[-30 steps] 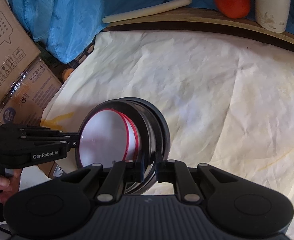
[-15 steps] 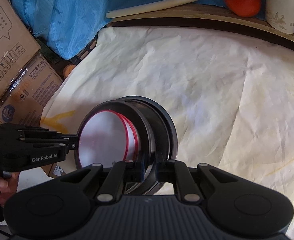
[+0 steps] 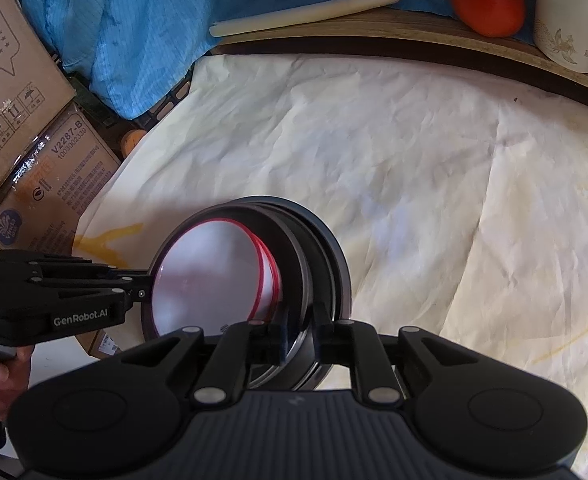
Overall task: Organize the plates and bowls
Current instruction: 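Lower the stack with both grippers onto the large steel dish, then open both grippers to release the stack onto the steel dish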
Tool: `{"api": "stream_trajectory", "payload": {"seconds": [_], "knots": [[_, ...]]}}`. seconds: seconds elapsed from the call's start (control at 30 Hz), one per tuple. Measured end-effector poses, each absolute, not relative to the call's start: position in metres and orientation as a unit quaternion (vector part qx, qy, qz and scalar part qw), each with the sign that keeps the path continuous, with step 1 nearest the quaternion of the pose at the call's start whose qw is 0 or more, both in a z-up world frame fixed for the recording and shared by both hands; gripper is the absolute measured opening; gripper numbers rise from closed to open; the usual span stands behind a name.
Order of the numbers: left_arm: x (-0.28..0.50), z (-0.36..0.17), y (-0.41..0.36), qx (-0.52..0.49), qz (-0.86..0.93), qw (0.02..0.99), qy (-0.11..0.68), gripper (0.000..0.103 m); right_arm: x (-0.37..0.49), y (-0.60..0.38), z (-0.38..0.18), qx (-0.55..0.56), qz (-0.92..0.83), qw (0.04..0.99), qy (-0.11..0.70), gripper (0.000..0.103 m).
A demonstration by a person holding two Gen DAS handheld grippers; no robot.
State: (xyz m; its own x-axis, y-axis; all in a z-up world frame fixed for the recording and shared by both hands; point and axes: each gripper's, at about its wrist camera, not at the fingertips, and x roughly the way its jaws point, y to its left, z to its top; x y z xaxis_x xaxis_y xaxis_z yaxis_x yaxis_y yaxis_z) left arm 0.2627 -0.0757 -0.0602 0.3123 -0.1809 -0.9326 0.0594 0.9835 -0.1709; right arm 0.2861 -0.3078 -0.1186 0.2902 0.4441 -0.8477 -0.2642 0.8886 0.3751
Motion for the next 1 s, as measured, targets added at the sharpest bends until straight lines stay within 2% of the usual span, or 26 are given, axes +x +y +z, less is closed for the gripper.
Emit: {"api": "stream_trajectory", "payload": {"seconds": [0.2,0.37,0.53,0.6,0.7,1.0], "knots": [[0.255,-0.061,-0.076,-0.057,-0.055,0.819,0.569,0.017,0.281,-0.309,-0.117,0.075,0.227,0.806,0.542,0.017],[0.249,-0.059,-0.076,-0.054,-0.038,0.825,0.561,0.026,0.277,-0.311,-0.115,0.06,0.222,0.818,0.527,0.03],[0.242,-0.056,-0.077,-0.053,-0.024,0.832,0.552,0.031,0.272,-0.313,-0.112,0.046,0.223,0.827,0.514,0.042],[0.237,-0.055,-0.077,-0.045,-0.011,0.834,0.549,0.043,0.269,-0.315,-0.112,0.045,0.225,0.828,0.512,0.046],[0.232,-0.053,-0.075,-0.043,0.005,0.838,0.544,0.054,0.264,-0.319,-0.11,0.043,0.227,0.832,0.505,0.053],[0.208,-0.048,-0.078,-0.048,0.034,0.846,0.53,0.078,0.244,-0.325,-0.101,0.025,0.242,0.845,0.476,0.072]]}}
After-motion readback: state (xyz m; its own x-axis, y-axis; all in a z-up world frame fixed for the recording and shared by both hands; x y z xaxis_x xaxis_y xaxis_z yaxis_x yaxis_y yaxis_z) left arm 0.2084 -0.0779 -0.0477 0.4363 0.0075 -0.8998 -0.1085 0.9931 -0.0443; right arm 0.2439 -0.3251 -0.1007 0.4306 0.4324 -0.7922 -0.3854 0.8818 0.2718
